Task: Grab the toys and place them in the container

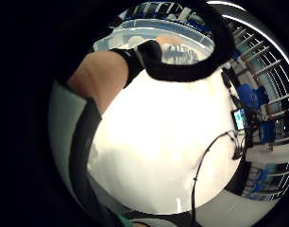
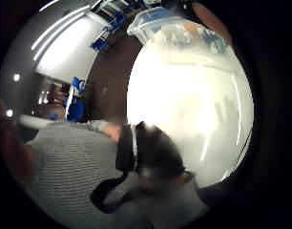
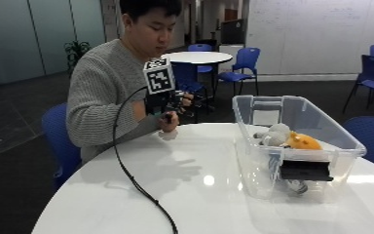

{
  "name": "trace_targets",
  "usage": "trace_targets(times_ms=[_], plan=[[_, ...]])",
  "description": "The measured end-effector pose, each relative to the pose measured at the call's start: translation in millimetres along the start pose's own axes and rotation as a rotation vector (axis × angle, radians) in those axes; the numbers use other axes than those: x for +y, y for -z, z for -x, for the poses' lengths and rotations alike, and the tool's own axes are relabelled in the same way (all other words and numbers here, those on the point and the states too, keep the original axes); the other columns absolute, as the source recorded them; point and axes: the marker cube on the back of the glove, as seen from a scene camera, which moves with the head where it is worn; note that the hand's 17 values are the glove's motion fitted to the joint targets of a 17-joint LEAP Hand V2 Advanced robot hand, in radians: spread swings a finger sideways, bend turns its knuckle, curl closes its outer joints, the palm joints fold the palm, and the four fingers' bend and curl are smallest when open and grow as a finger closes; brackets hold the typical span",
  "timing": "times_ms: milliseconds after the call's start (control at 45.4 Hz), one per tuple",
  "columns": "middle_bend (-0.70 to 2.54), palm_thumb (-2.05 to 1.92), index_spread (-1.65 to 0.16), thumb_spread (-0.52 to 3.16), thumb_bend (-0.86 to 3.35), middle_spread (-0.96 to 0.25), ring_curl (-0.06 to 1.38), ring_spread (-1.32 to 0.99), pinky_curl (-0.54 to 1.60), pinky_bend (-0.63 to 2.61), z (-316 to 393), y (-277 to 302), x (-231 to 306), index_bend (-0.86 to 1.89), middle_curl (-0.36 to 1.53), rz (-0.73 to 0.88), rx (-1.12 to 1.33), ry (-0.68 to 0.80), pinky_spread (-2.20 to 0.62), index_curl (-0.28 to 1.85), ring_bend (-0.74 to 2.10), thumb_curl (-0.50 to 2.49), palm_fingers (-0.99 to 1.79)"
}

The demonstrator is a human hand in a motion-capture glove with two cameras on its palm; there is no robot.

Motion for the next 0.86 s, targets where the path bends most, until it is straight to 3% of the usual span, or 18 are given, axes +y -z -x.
trace_targets(times_ms=[198,309,441,860], plan=[[0.18,-0.05,-0.39,1.28,-0.04,-0.15,0.44,-0.1,0.3,1.07,18.3,-20.5,73.7,0.21,0.35,-0.038,0.051,0.047,0.06,0.4,0.37,0.27,0.0],[0.18,-0.02,-0.39,1.32,-0.02,-0.15,0.43,-0.1,0.29,1.05,26.5,-52.9,131.9,0.23,0.34,-0.059,0.137,-0.025,0.05,0.41,0.36,0.26,0.01],[0.19,0.0,-0.4,1.36,-0.01,-0.16,0.42,-0.12,0.29,1.0,18.1,-78.6,173.6,0.25,0.35,0.0,0.035,-0.185,0.05,0.42,0.34,0.27,0.03],[0.18,0.0,-0.39,1.41,-0.01,-0.18,0.4,-0.14,0.29,0.95,8.9,-84.3,179.8,0.23,0.34,-0.025,0.032,-0.201,0.05,0.44,0.33,0.28,0.05]])
